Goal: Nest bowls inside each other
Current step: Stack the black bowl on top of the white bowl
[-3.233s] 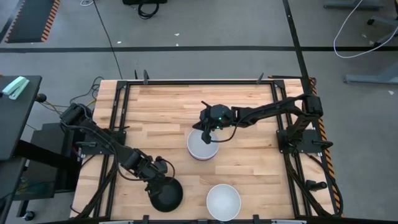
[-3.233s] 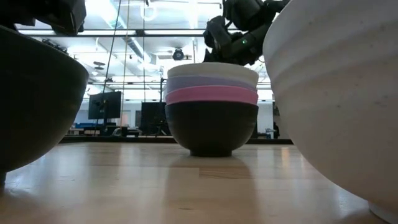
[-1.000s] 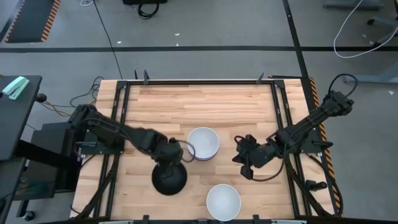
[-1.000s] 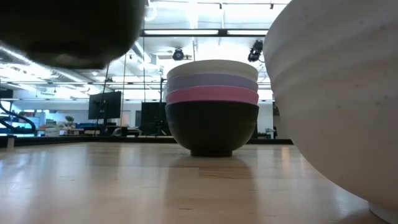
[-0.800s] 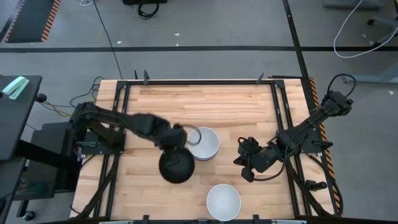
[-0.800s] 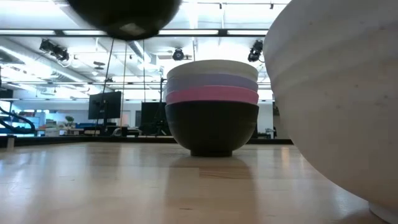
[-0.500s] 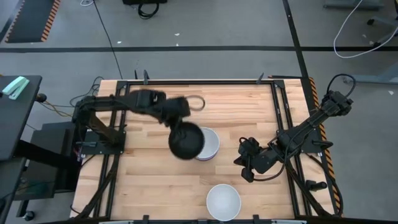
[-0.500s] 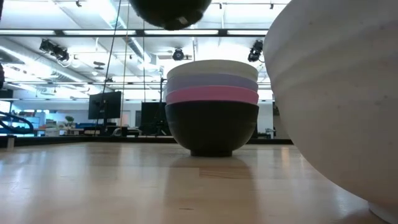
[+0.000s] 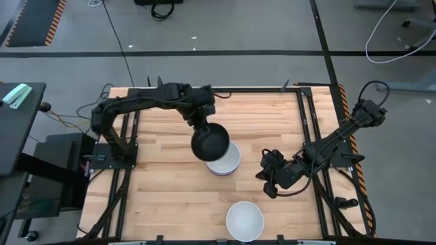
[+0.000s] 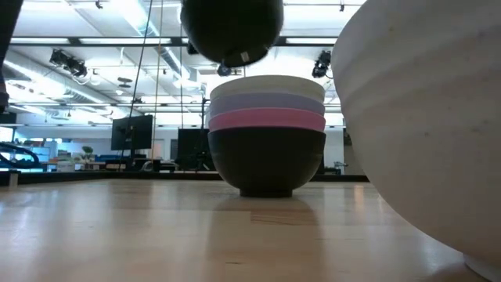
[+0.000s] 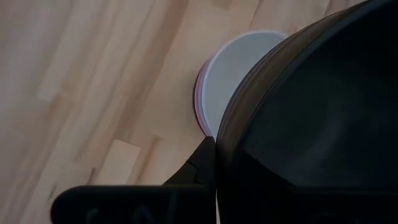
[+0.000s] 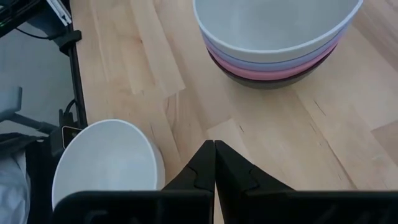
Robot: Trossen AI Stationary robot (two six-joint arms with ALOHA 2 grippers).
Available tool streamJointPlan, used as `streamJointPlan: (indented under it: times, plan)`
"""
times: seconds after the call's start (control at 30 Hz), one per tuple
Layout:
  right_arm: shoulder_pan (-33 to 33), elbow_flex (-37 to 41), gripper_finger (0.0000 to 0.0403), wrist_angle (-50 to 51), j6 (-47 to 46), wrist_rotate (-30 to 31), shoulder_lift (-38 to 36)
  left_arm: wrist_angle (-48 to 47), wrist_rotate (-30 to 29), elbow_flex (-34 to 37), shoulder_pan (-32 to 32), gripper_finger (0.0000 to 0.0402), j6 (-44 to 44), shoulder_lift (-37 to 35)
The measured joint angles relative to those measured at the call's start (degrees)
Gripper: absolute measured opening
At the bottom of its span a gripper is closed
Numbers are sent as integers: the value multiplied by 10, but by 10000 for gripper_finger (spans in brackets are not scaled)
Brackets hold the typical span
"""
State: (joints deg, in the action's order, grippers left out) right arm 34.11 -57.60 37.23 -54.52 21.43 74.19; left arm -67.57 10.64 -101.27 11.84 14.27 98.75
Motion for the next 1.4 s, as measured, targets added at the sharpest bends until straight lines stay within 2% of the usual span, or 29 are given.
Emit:
streamJointPlan:
  times: [0.2,0.43,0.73,1.4]
  plan:
    - [0,0,12,1,0,0,0,1,30,0,5,10,-16,44]
    - [0,0,12,5,0,0,0,3,35,0,5,10,-35,79]
    - [0,0,12,10,0,-4,0,71,74,-1,-2,10,-60,101]
    - [0,1,12,36,-11,-5,1,31,46,-2,-1,10,-71,158]
